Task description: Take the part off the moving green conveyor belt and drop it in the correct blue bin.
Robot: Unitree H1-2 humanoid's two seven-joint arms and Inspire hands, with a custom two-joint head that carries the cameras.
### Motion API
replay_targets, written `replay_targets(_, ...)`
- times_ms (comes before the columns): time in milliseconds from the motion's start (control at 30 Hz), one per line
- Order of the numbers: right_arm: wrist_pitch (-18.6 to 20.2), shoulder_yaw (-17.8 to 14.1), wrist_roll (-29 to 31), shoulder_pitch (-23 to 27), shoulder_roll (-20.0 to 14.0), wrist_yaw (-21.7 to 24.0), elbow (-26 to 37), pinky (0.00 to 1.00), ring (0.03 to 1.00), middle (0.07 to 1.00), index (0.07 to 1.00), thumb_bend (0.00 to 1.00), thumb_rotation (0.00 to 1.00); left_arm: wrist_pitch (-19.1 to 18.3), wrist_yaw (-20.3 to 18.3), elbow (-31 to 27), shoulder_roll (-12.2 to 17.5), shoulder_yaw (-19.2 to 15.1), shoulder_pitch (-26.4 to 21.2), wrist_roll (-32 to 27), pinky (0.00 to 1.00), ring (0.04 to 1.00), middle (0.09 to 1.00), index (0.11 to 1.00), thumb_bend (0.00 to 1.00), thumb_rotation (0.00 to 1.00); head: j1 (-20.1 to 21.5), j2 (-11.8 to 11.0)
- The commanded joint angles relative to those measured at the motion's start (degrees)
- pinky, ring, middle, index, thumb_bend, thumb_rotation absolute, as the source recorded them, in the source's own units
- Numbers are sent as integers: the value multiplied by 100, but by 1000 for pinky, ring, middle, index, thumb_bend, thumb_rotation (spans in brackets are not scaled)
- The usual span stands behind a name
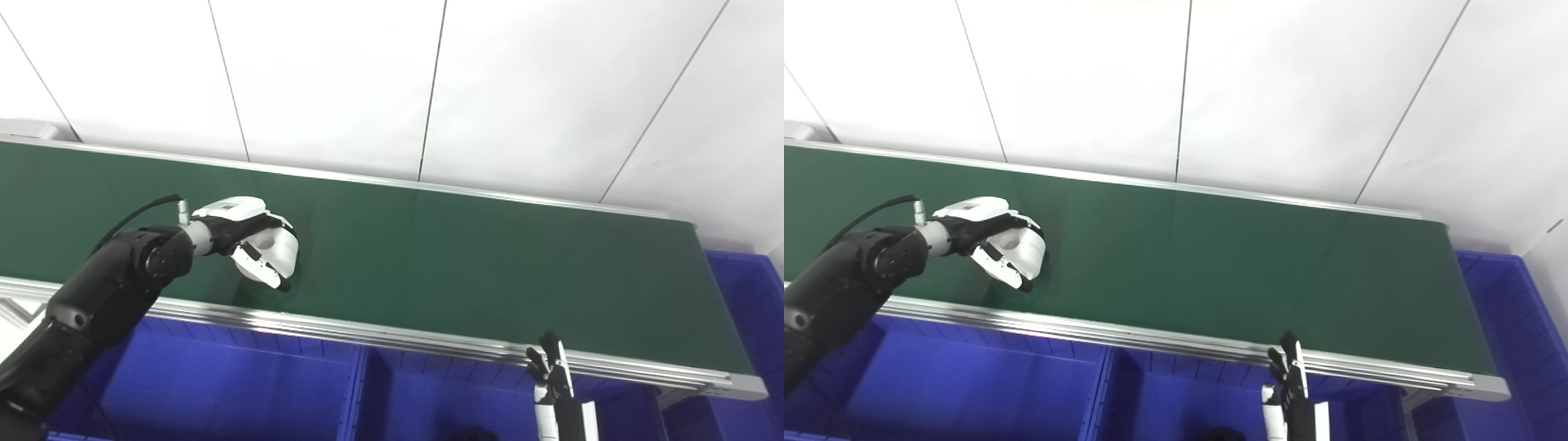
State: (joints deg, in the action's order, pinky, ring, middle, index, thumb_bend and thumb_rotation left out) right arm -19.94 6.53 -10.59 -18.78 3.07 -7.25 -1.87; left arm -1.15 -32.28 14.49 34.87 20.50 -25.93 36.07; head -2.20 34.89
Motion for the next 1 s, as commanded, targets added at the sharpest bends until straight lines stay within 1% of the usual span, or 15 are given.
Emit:
replay_targets(0,-42,23,-34,-5,56,7,160,887,910,967,980,636,1000,91,333,-82,-18,19,-56,166,979,934,879,811,881,566,18,6)
replay_targets(67,-40,30,-39,-10,65,10,171,886,909,967,978,657,1000,406,1236,82,-158,-123,74,331,850,845,820,776,864,421,26,1)
replay_targets(100,-44,31,-38,-11,67,10,172,885,908,967,977,667,1000,664,1843,254,-270,-245,140,337,780,797,786,750,857,340,35,6)
replay_targets(133,-44,32,-34,-15,68,13,178,885,907,967,976,675,1000,842,2426,398,-390,-355,202,385,640,685,701,679,832,213,47,16)
replay_targets(167,-44,32,-34,-16,69,12,182,886,906,967,976,678,1000,963,2882,508,-499,-447,249,416,570,626,656,622,752,156,47,16)
replay_targets(200,-51,30,-39,-17,70,8,186,882,903,965,974,679,1000,1076,3258,596,-579,-495,279,476,474,544,580,530,595,70,41,27)
replay_targets(267,-48,27,-52,-21,72,-1,196,880,900,964,973,679,1000,1223,3718,684,-644,-478,293,652,427,503,534,500,551,28,32,25)
replay_targets(300,-40,26,-57,-24,73,-3,203,874,900,962,971,678,1000,1283,3880,707,-656,-452,292,754,373,440,494,506,532,11,27,30)
replay_targets(367,-25,23,-50,-26,76,-1,210,874,900,961,971,676,1000,1311,3956,646,-671,-414,294,866,348,399,460,514,522,2,29,31)
replay_targets(533,-21,25,-71,-34,82,-5,219,870,899,963,972,662,1000,1273,3655,393,-608,-325,283,973,331,387,454,510,520,0,55,42)
replay_targets(633,7,26,-78,-44,86,0,243,872,897,960,972,650,1000,1155,3330,141,-547,-289,285,972,301,367,441,512,520,0,49,56)
replay_targets(733,13,26,-85,-51,87,1,252,873,896,960,973,644,1000,1049,3034,-109,-494,-280,299,1000,308,375,440,513,520,0,48,63)
replay_targets(800,6,25,-85,-53,89,-1,252,872,896,960,973,640,1000,1034,2886,-305,-459,-307,319,999,298,366,437,513,520,0,50,69)
replay_targets(933,33,31,-88,-66,98,3,287,859,892,957,968,655,1000,885,2558,-737,-391,-403,381,997,263,342,427,515,519,0,64,116)
replay_targets(967,48,37,-101,-72,97,6,310,856,892,958,968,655,1000,797,2335,-1012,-331,-459,430,916,262,342,426,515,519,0,60,147)
